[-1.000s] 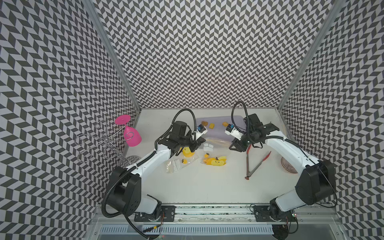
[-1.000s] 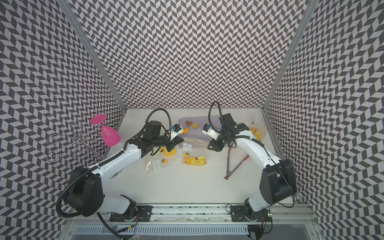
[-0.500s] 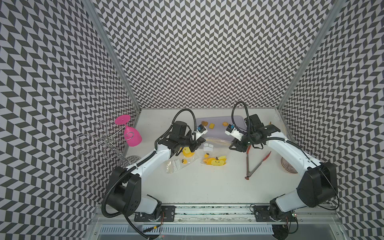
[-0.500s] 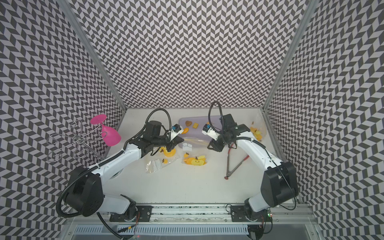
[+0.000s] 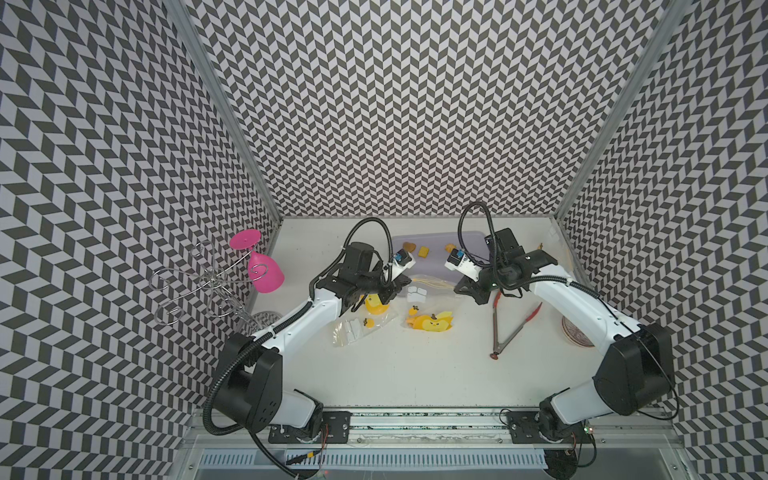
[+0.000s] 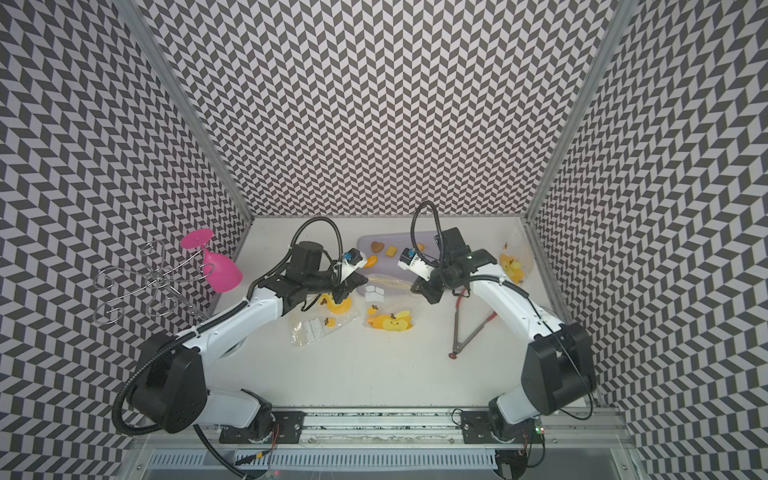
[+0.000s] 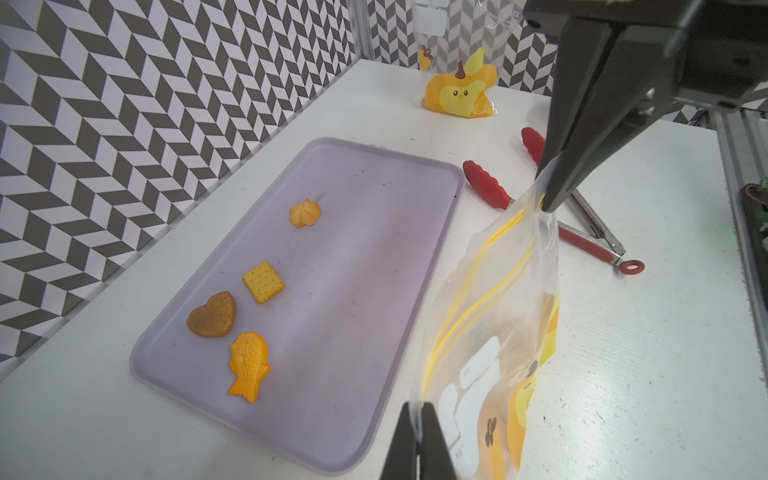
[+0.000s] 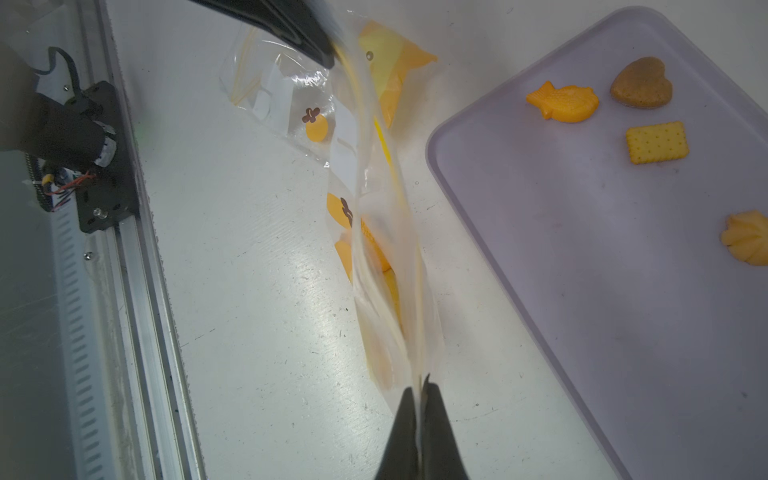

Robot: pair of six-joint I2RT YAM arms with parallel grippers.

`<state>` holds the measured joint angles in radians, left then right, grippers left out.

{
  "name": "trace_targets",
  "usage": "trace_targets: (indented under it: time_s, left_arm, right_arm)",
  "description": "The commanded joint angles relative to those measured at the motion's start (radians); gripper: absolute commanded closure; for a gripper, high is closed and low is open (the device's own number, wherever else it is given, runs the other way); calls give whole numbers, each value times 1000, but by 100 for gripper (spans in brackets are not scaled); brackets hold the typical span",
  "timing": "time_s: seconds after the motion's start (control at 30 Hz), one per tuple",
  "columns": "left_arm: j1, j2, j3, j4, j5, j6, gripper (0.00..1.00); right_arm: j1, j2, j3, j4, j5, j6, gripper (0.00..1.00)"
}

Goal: Put the cookies into a resealable bag to prevent moisture
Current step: Close the ziploc bag at the center of the board.

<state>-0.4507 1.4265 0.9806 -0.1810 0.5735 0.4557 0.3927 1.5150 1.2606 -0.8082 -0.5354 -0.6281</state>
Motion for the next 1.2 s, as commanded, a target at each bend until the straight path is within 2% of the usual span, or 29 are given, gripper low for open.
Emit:
trace_targets:
  time_s: [0.0, 0.03, 0.07, 0.1, 0.13, 0.17, 0.2, 0.23, 0.27, 0.33, 0.37, 0.4, 0.43, 0.47, 0.5, 0.57, 0.6, 0.63, 0.7, 0.73, 0.77, 0.8, 0.83, 0.87, 0.93, 1.0, 1.03, 1.1, 1.17]
  left_arm:
    - [6, -17, 26, 5, 28, 25, 100]
    - [5, -17, 27, 3, 28, 25, 100]
    - [6, -17, 27, 4, 28, 25, 100]
    - [6, -20, 26, 3, 28, 23, 100]
    - [5, -20, 26, 2, 28, 23, 100]
    - [6, -21, 26, 3, 28, 24, 100]
    - [4, -22, 26, 3, 28, 25, 100]
    - [6, -22, 26, 2, 28, 25, 100]
    - [5, -23, 26, 3, 29, 25, 100]
    - [3, -25, 26, 1, 32, 26, 100]
    - [4, -27, 25, 1, 34, 26, 100]
    - [4, -28, 24, 1, 35, 27, 100]
    - [4, -29, 23, 1, 38, 27, 100]
    - [4, -32, 21, 1, 40, 29, 100]
    - [4, -33, 20, 3, 43, 29, 100]
    - [3, -35, 18, 3, 49, 31, 100]
    - [4, -36, 18, 2, 53, 32, 100]
    - [4, -38, 18, 1, 55, 33, 100]
    - [4, -38, 18, 1, 60, 34, 100]
    - [3, -38, 19, 0, 63, 34, 100]
    - [3, -38, 18, 0, 64, 34, 100]
    - [4, -37, 18, -1, 65, 35, 100]
    - [4, -38, 19, -2, 67, 36, 100]
    - [4, -39, 18, -2, 68, 35, 100]
    - [4, -39, 18, -2, 70, 37, 100]
    - [3, -40, 18, -3, 74, 38, 100]
    - [4, -40, 19, -3, 76, 39, 100]
    - [4, -41, 18, -6, 84, 43, 100]
    - [3, -45, 18, -12, 91, 50, 100]
  right_arm:
    - [15, -11, 9, 46, -21, -14, 69]
    - [18, -12, 4, 52, -21, -16, 73]
    - [21, -11, 1, 53, -23, -19, 97]
    - [22, -7, 4, 48, -27, -22, 100]
    - [25, -5, 7, 40, -38, -30, 100]
    - [28, -5, 7, 49, -30, -24, 82]
    - [30, -7, 2, 60, -21, -19, 72]
    - [32, -9, -5, 64, -27, -20, 83]
    - [32, -7, -8, 67, -32, -22, 100]
    - [34, 0, -6, 64, -48, -27, 100]
    - [37, 3, -6, 70, -45, -25, 90]
    - [40, 4, -9, 79, -40, -19, 70]
    - [42, 4, -13, 85, -44, -21, 68]
    - [43, 5, -15, 88, -48, -22, 79]
    - [43, 9, -14, 85, -53, -21, 100]
    - [49, 16, -9, 81, -63, -26, 95]
    - [51, 16, -11, 91, -48, -17, 73]
    - [54, 14, -14, 97, -43, -16, 72]
    - [55, 17, -19, 94, -46, -21, 100]
    - [57, 22, -16, 90, -47, -24, 100]
    - [58, 23, -16, 94, -37, -19, 82]
    - [61, 22, -18, 104, -18, -11, 70]
    - [61, 22, -22, 104, -19, -11, 81]
    - [61, 24, -20, 101, -23, -15, 99]
    - [62, 32, -20, 100, -42, -21, 100]
    - [63, 32, -26, 125, -42, -8, 70]
    - [64, 29, -32, 139, -47, -5, 73]
    - [67, 31, -31, 144, -64, -6, 100]
    - [69, 38, -25, 141, -79, -13, 98]
